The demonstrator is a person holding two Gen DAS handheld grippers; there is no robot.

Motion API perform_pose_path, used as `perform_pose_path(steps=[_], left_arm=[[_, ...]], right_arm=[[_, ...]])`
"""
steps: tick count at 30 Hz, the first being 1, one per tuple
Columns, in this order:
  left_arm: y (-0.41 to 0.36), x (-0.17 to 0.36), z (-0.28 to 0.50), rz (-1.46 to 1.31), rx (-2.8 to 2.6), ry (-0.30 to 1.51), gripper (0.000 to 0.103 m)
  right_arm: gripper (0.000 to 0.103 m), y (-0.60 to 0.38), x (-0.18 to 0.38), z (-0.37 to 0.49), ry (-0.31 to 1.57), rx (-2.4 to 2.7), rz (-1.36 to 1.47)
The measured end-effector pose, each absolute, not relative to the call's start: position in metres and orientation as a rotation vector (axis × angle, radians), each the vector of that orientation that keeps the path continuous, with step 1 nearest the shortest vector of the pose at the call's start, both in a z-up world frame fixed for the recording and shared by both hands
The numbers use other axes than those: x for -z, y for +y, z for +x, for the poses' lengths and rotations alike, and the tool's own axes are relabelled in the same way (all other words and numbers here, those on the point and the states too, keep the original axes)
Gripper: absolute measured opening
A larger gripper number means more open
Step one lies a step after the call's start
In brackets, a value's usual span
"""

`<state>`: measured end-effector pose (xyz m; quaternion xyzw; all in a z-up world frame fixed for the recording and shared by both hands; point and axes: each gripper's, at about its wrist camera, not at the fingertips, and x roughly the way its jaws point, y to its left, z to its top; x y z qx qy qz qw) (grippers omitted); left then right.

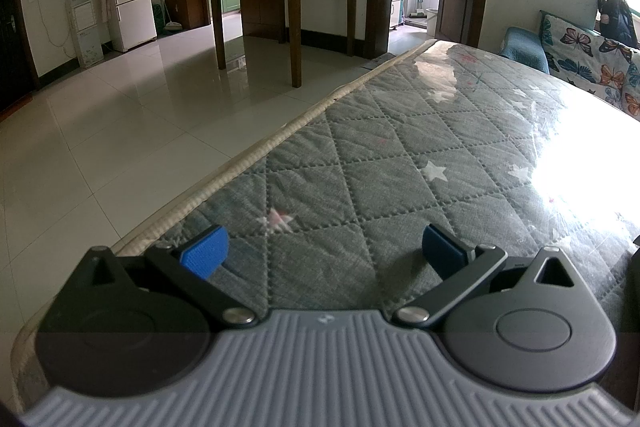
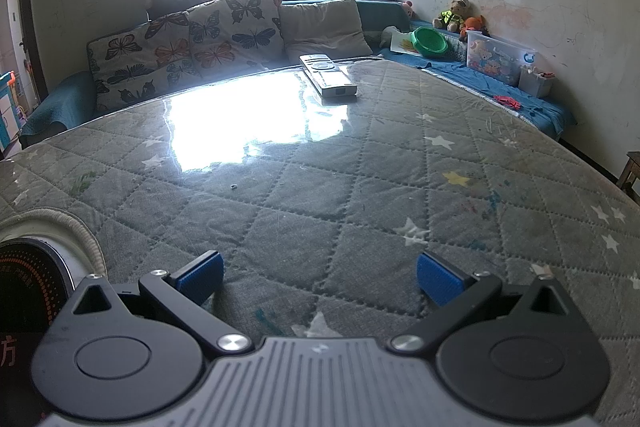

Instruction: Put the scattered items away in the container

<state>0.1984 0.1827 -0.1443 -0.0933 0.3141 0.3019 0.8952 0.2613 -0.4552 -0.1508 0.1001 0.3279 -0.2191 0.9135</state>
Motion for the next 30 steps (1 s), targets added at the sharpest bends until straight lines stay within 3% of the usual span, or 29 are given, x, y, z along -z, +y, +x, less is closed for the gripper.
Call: perform_pose_path(steps=[30], left_arm=[[0.1823, 0.1444, 0.1982, -0.193, -0.626, 0.651, 0.103]], right_arm=[[0.103, -0.4532, 0.15, 0.2621, 0.675, 0.452, 0.206]])
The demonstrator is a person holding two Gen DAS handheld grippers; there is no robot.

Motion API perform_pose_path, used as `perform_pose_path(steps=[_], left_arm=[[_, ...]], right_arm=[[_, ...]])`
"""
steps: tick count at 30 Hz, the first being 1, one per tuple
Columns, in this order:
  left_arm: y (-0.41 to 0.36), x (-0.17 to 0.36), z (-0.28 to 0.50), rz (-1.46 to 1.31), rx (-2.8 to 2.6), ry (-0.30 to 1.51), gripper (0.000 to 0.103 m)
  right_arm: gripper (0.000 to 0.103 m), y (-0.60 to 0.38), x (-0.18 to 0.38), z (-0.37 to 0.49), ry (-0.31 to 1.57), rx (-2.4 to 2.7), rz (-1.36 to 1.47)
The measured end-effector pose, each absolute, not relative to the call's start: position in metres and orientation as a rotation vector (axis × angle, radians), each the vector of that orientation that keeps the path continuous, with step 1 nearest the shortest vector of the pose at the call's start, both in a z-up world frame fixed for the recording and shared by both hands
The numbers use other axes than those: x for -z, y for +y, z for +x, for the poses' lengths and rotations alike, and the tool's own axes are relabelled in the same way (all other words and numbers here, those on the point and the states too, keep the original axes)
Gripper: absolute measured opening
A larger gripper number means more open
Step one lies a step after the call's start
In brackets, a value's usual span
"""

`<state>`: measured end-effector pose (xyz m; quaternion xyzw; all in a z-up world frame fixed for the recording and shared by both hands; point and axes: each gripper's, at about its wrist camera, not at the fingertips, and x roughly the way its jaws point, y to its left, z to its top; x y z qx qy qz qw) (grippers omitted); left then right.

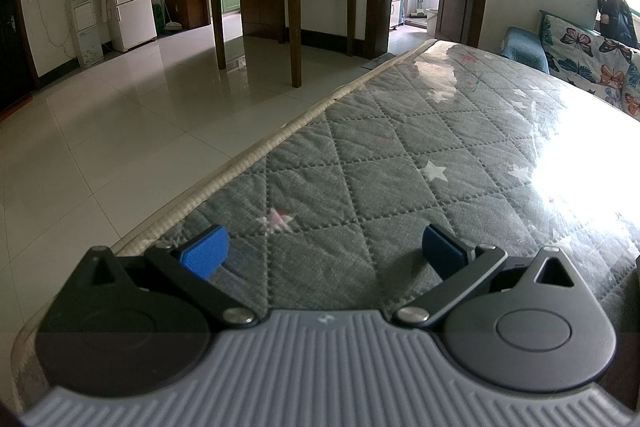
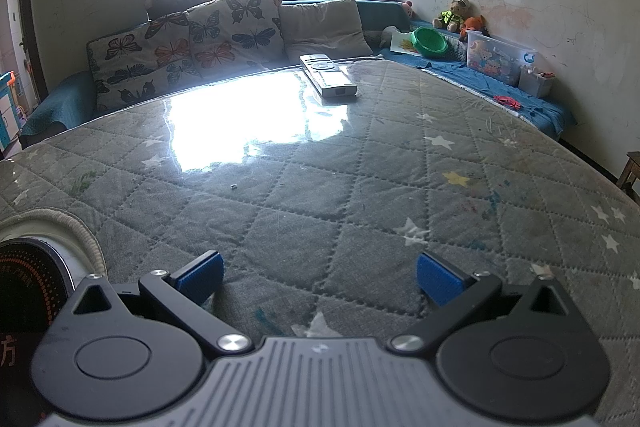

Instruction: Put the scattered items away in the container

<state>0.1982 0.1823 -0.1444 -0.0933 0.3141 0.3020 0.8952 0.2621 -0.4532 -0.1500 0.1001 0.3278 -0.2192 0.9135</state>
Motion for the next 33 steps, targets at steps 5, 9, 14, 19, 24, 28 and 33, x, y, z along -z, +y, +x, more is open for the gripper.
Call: perform_pose_path(steps=[5, 9, 14, 19, 24, 28, 33], left_arm=[[0.1828, 0.1443, 0.1992, -0.193, -0.626, 0.651, 0.103], [0.1822, 0.1443, 0.1983, -0.193, -0.626, 0.651, 0.103], [0.1827, 0.1443, 0.1992, -0.193, -0.626, 0.651, 0.103], [0.1821, 0.1443, 0.1983, -0.193, -0.626, 0.651, 0.103], [0.1825, 0.1443, 0.1988, -0.193, -0.626, 0.651, 0.103], [0.1822, 0.1443, 0.1985, -0.193, -0.626, 0.651, 0.103], [0.1824, 0.1441, 0.1992, -0.193, -0.626, 0.651, 0.103]], right_arm=[[0.103, -0.4552, 0.1509, 0.2615, 0.675, 0.452, 0.206], [0.103, -0.4568, 0.1517, 0.2611, 0.675, 0.451, 0.206], [0.103, -0.4528, 0.15, 0.2623, 0.675, 0.452, 0.206], [0.103, -0.4527, 0.1499, 0.2624, 0.675, 0.452, 0.206], [0.103, -0.4529, 0.1501, 0.2624, 0.675, 0.452, 0.206], [0.103, -0.4529, 0.1501, 0.2624, 0.675, 0.452, 0.206], [0.103, -0.4529, 0.1502, 0.2625, 0.675, 0.452, 0.206]])
